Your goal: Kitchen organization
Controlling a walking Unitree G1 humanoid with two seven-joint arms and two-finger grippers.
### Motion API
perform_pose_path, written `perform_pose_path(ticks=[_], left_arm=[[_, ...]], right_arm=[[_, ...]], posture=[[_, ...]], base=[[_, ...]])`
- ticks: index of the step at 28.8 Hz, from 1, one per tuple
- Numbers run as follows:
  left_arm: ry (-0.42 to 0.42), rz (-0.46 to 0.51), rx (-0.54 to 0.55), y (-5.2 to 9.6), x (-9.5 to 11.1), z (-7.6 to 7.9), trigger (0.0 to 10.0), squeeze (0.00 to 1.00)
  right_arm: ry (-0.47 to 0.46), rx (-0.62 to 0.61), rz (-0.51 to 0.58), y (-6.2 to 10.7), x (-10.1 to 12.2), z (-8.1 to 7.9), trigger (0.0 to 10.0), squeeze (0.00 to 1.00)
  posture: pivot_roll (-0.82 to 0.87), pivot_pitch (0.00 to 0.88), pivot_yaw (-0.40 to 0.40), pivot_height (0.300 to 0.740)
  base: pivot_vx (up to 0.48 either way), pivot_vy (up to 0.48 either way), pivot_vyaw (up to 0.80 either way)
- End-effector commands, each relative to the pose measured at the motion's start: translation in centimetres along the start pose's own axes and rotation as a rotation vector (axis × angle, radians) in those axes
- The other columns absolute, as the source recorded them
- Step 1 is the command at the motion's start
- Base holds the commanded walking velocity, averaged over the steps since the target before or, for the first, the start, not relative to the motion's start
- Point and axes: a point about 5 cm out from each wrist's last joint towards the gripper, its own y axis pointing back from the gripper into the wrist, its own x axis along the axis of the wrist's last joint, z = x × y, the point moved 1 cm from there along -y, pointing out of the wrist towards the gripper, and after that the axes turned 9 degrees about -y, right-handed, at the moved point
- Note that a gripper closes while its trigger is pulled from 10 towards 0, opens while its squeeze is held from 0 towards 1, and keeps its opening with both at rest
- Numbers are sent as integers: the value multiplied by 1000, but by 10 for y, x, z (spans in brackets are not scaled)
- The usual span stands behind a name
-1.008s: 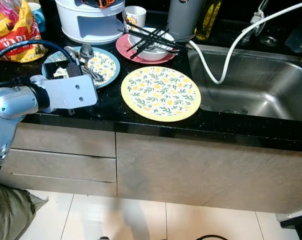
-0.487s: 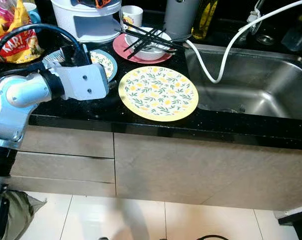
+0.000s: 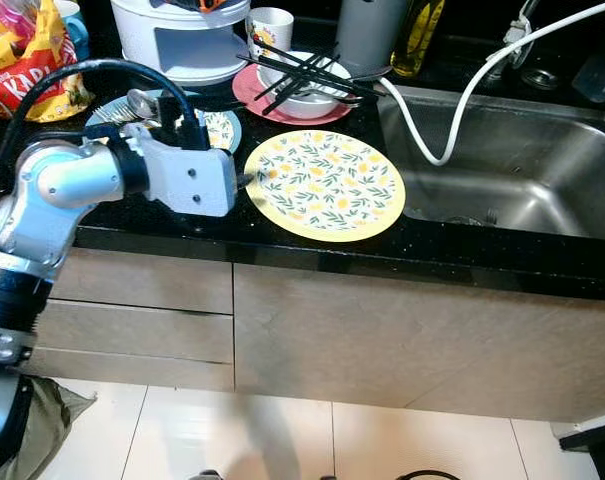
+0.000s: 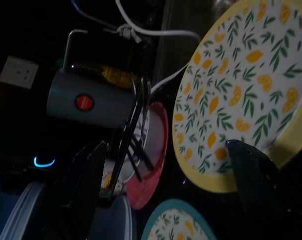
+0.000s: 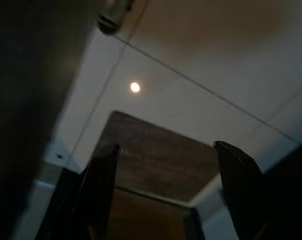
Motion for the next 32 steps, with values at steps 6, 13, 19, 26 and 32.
perform_pose_path(ticks=[6, 13, 19, 26, 32], left_arm=[[-16, 65, -59, -12, 2, 10, 10000, 0], [-33, 82, -97, -17, 0, 15, 10000, 0], [-31, 106, -146, -21, -1, 23, 10000, 0], [-30, 135, -199, -23, -1, 29, 10000, 0], [-24, 155, -263, -23, 1, 36, 10000, 0]], right_arm=[[7, -8, -48, -1, -16, 1, 10000, 0], [-2, -12, -61, 0, -23, 2, 10000, 0], [-15, -19, -71, 0, -29, 8, 10000, 0], [-24, -25, -87, 1, -38, 13, 10000, 0], [-27, -28, -94, 3, -41, 20, 10000, 0]], posture=[[72, 192, -55, 740], [59, 209, -45, 740], [42, 220, -36, 740], [33, 229, -31, 740], [33, 231, -31, 740]], base=[[0, 0, 0], [0, 0, 0], [0, 0, 0], [0, 0, 0], [0, 0, 0]])
